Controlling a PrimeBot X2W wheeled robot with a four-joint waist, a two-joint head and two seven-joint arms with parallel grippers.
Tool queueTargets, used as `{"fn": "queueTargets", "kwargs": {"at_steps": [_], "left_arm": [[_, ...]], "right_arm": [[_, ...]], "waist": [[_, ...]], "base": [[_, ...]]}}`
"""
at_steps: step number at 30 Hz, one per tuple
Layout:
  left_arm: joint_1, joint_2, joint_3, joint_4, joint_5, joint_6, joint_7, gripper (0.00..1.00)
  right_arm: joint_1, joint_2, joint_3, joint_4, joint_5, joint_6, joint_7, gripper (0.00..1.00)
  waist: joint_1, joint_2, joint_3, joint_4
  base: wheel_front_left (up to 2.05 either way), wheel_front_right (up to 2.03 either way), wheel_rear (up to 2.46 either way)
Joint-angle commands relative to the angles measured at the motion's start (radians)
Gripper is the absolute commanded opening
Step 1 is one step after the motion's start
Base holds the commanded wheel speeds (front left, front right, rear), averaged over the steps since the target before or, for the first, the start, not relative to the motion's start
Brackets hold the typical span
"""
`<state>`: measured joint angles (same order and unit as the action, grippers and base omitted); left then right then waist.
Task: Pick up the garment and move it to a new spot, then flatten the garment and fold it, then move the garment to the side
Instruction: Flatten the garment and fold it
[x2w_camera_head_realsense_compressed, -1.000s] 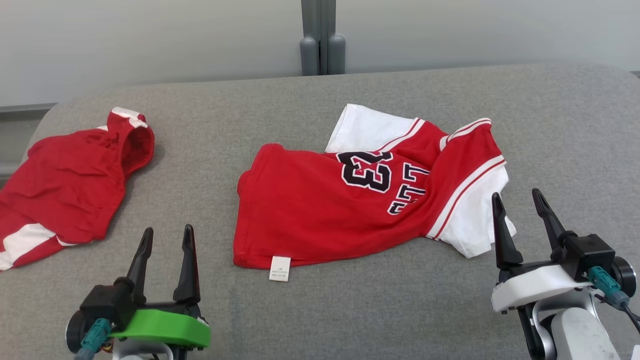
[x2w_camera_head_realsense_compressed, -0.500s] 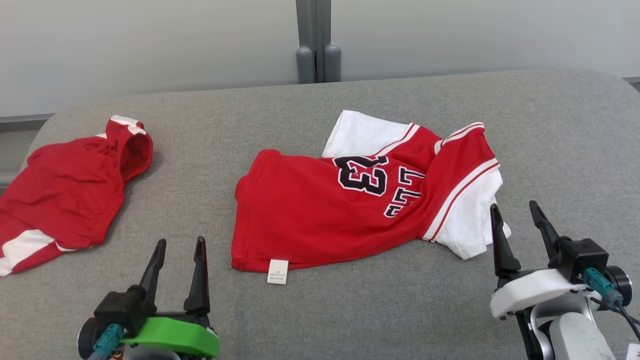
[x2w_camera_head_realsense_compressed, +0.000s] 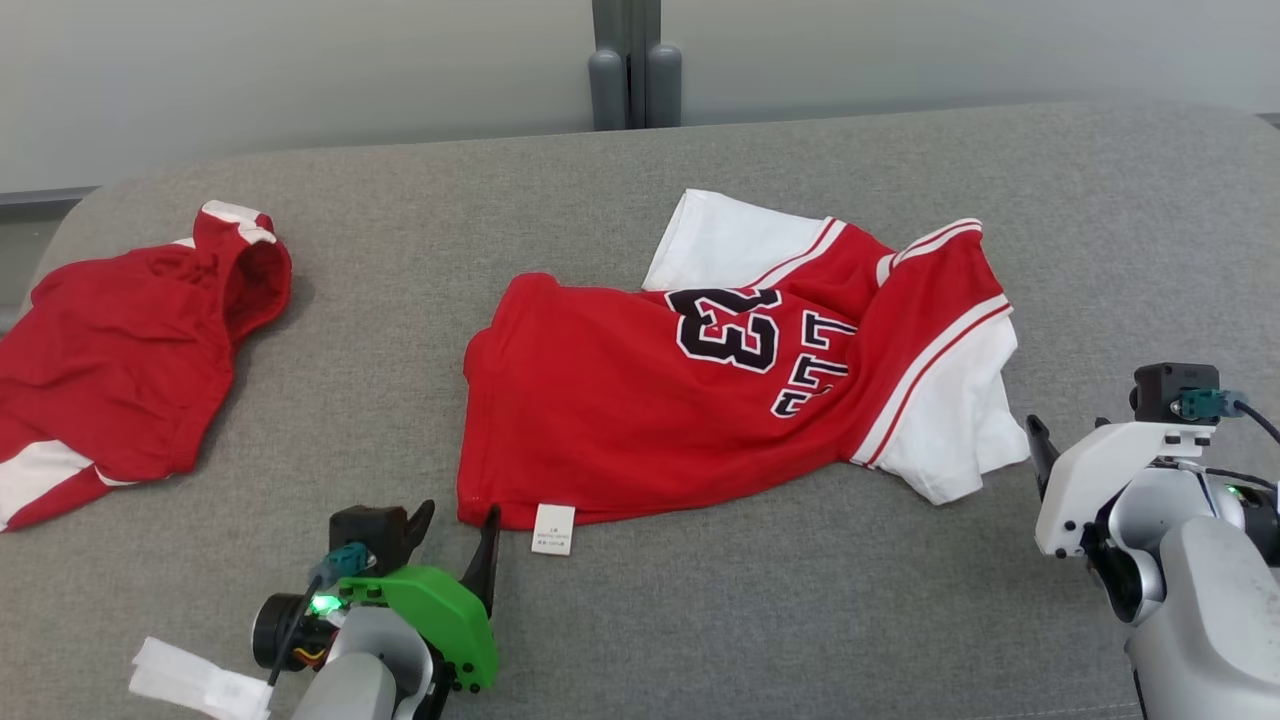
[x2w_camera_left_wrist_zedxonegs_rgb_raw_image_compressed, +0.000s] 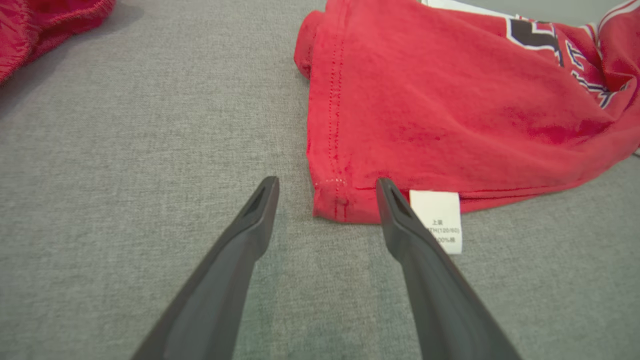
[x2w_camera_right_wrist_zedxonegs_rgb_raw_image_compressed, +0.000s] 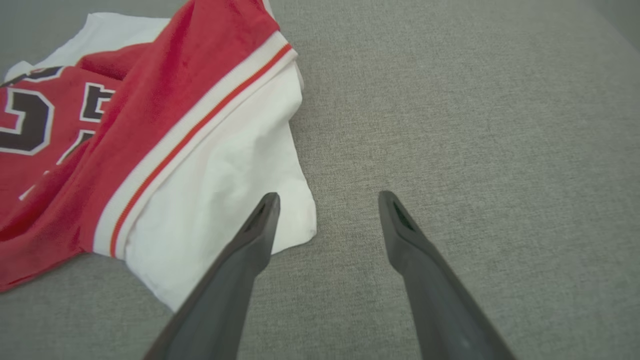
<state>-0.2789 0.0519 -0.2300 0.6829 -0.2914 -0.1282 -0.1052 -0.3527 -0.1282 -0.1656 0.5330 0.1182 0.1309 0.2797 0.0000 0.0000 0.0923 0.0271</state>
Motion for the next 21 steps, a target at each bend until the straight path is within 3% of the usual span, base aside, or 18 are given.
{"fn": "queueTargets", "kwargs": {"at_steps": [1,10,18,19,20,21], "left_arm": [[-0.031,0.004,-0.009,0.026,0.003,-0.003,0.011,1.0],[-0.169,0.001,-0.054,0.204,-0.028,0.006,0.038,1.0],[-0.225,-0.001,-0.154,0.237,-0.12,-0.001,0.014,1.0],[-0.227,-0.001,-0.17,0.239,-0.136,-0.002,0.02,1.0],[-0.23,-0.001,-0.189,0.238,-0.163,-0.002,0.029,1.0],[-0.231,-0.001,-0.205,0.24,-0.186,-0.002,0.041,1.0]], "right_arm": [[-0.023,-0.011,-0.005,0.03,-0.004,0.0,0.007,1.0],[-0.155,-0.013,0.043,0.259,0.059,0.0,0.03,1.0],[-0.193,-0.016,0.107,0.401,0.103,0.0,0.07,1.0],[-0.192,-0.013,0.114,0.411,0.111,0.0,0.076,0.82],[-0.194,-0.008,0.122,0.422,0.123,0.001,0.08,0.33],[-0.193,-0.003,0.125,0.429,0.133,0.002,0.082,0.0]], "waist": [[0.0,0.0,0.007,0.008],[0.0,0.0,0.061,0.029],[0.0,0.0,0.09,0.042],[0.0,0.0,0.092,0.042],[0.0,0.0,0.093,0.042],[0.0,0.0,0.094,0.041]], "base": [[0.0,0.0,0.0],[0.0,0.0,0.0],[0.0,0.0,0.0],[0.0,0.0,0.0],[0.0,0.0,0.0],[0.0,0.0,0.0]]}}
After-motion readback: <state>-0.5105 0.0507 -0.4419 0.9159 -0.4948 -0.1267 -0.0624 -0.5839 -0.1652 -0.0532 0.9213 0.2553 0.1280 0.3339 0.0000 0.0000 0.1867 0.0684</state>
